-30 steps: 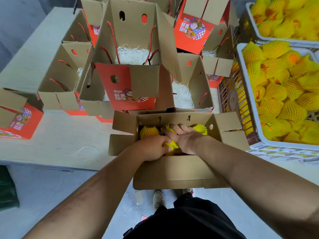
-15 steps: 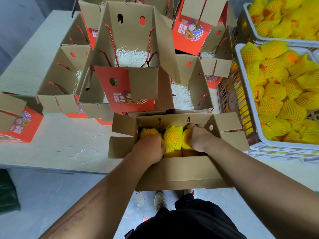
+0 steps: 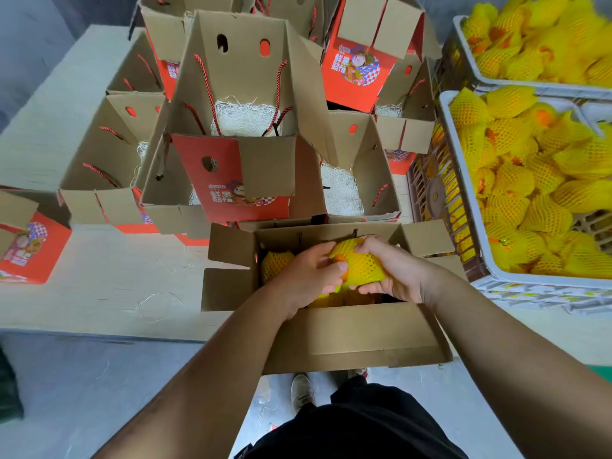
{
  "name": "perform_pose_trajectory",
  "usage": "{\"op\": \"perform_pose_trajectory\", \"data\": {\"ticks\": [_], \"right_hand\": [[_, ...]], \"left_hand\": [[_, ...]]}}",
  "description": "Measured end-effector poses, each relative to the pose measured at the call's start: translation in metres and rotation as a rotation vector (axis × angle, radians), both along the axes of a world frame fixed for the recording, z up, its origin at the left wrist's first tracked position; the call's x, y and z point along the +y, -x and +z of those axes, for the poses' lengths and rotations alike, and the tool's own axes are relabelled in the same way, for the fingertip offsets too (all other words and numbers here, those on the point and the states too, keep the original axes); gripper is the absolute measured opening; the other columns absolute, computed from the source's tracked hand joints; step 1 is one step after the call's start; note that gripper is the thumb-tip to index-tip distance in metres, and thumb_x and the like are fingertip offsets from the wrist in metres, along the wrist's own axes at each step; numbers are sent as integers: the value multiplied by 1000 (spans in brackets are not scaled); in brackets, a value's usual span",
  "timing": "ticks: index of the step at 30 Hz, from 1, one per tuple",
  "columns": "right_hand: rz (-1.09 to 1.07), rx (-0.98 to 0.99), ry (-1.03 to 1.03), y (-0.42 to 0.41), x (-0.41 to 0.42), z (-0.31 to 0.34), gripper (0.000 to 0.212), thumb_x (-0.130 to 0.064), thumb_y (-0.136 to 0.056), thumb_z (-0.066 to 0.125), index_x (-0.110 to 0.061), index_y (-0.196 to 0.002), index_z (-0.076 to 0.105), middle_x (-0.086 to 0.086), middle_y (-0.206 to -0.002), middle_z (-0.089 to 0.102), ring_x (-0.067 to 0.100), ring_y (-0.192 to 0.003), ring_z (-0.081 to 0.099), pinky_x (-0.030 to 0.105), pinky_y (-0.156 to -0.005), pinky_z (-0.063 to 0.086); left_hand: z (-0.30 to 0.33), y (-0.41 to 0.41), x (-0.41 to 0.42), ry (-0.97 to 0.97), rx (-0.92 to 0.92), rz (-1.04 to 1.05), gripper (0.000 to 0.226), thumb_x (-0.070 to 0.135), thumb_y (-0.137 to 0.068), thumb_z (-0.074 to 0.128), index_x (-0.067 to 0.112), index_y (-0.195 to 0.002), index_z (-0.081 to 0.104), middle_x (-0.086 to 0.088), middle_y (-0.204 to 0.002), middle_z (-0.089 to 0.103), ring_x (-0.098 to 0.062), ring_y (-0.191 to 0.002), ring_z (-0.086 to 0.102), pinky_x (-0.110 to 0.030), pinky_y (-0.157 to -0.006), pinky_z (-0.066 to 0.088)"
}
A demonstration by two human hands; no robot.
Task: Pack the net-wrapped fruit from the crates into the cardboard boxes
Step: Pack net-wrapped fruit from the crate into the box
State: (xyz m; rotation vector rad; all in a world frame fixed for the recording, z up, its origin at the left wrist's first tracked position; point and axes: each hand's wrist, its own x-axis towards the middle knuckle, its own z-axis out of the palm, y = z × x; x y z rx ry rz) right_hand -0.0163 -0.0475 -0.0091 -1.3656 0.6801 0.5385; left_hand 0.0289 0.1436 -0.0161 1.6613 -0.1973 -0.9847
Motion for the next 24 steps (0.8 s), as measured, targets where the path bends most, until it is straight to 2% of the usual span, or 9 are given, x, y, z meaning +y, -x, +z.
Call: {"op": "perform_pose_trajectory", "data": {"ticks": [4, 7, 8, 11, 12, 16, 20, 22, 24], "right_hand": [[26, -93, 161, 5, 10, -1, 70, -54, -68, 76, -35, -123, 36, 3, -120, 53, 21, -101, 70, 40, -84, 62], [73, -140, 272, 8, 13, 0, 77, -63, -64, 77, -36, -119, 31, 7, -127, 53, 29, -117, 63, 48, -96, 57], [60, -181, 308, 10, 13, 1, 79, -66, -62, 76, -36, -119, 30, 4, -127, 53, 26, -119, 61, 45, -98, 56], [223, -346, 517, 17, 10, 3, 84, -67, -63, 75, -45, -130, 29, -9, -131, 40, -5, -120, 42, 9, -98, 37], [339, -385, 584, 20, 10, 2, 91, -64, -64, 77, -49, -138, 27, -11, -138, 34, -4, -125, 34, 8, -101, 29], [567, -473, 838, 22, 8, -3, 108, -44, -72, 87, -42, -156, 19, -10, -153, 31, 18, -138, 29, 30, -108, 27], [791, -658, 1174, 15, 0, 3, 89, -32, -81, 81, -31, -155, 32, -1, -148, 42, 27, -127, 45, 41, -106, 41], [932, -684, 1312, 12, -10, 2, 80, -22, -85, 77, -36, -151, 35, 3, -151, 34, 28, -126, 46, 42, -101, 47], [1074, -663, 1574, 7, -20, -3, 76, -13, -88, 70, -44, -147, 35, 5, -152, 29, 29, -128, 40, 40, -103, 46]], "left_hand": [[-5, -2, -2, -15, 39, -12, 52, 27, -92, 72, 28, -141, 57, 0, -131, 65, -18, -119, 65, -40, -105, 54], [-5, -5, -7, 46, 120, 56, 36, 26, -93, 72, 32, -127, 60, 1, -125, 64, -16, -115, 66, -32, -93, 60], [-4, -5, -9, 58, 150, 92, 31, 30, -93, 73, 34, -121, 59, 1, -124, 63, -16, -112, 67, -27, -84, 61], [-5, -5, -9, 19, 166, 215, 26, 39, -91, 74, 39, -110, 57, -4, -124, 61, -17, -102, 70, -20, -66, 58], [-6, -5, -9, 7, 164, 244, 28, 39, -91, 74, 38, -112, 56, -5, -125, 61, -19, -100, 71, -19, -64, 58], [-6, -3, -12, -16, 212, 247, 43, 42, -91, 74, 27, -125, 54, -7, -126, 61, -22, -95, 76, -31, -78, 63], [-4, 0, -15, 11, 186, 189, 33, 28, -95, 71, 25, -123, 54, -6, -125, 63, -22, -100, 74, -28, -79, 63], [0, -2, -14, -22, 168, 144, 39, 19, -98, 65, 23, -134, 52, -2, -120, 63, -21, -98, 72, -29, -82, 62], [3, -4, -9, -137, 2, 102, 38, 15, -101, 55, 22, -138, 54, 1, -119, 64, -20, -100, 67, -33, -89, 57]]}}
